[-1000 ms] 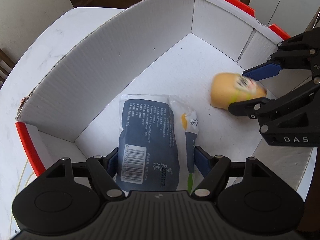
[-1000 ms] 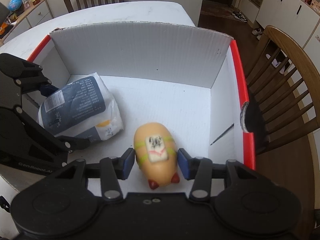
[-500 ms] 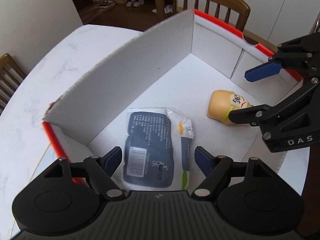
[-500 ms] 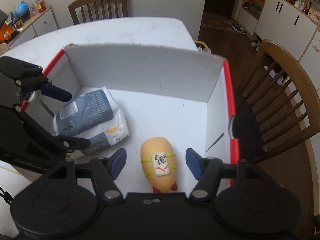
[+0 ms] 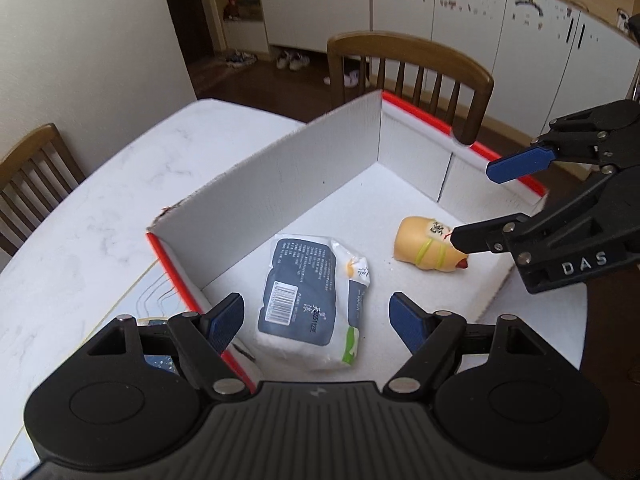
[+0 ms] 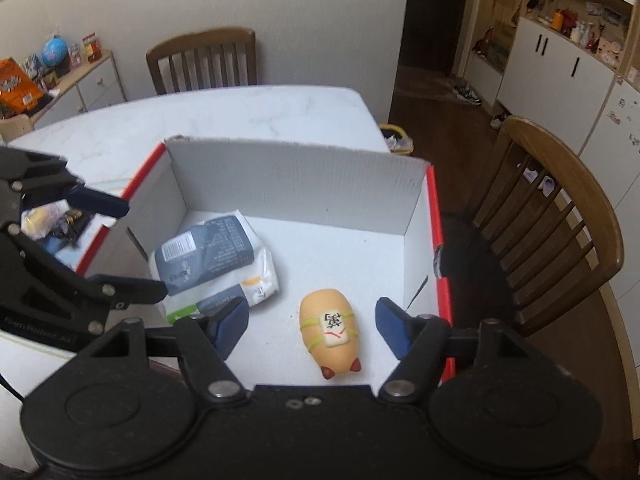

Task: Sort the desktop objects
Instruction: 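Withdraw both tools from the shoebox back over the table pile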

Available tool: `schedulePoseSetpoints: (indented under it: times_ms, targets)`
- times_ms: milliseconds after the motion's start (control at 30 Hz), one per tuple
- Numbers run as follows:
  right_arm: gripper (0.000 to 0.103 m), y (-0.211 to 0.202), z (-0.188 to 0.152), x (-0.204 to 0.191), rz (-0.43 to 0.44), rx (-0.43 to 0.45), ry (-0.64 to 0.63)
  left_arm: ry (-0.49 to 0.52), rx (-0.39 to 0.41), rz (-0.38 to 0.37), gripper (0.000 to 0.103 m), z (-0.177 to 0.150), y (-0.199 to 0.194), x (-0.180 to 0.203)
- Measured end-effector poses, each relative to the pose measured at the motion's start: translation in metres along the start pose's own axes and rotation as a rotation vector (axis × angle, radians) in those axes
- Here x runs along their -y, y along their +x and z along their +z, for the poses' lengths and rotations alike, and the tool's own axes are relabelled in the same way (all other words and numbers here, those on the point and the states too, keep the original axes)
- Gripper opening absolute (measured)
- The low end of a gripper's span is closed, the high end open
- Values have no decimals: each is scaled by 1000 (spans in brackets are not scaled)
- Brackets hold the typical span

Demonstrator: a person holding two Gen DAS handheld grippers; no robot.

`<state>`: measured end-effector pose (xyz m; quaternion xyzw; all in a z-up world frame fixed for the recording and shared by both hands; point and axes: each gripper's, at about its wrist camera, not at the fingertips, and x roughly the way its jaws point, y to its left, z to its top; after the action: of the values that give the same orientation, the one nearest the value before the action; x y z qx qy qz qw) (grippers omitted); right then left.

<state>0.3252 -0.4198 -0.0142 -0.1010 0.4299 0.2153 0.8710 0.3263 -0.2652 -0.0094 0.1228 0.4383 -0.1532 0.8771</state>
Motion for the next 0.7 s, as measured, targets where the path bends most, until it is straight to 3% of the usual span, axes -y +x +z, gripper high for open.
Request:
schedulePoseSetpoints:
  times_ms: [133, 700]
  targets:
    - [80, -11, -4, -7, -14, 30, 11, -33, 59, 12, 79, -9, -23, -3]
    - [91, -48, -22, -62, -18, 151, -9, -29, 179, 53, 84, -54, -88, -13]
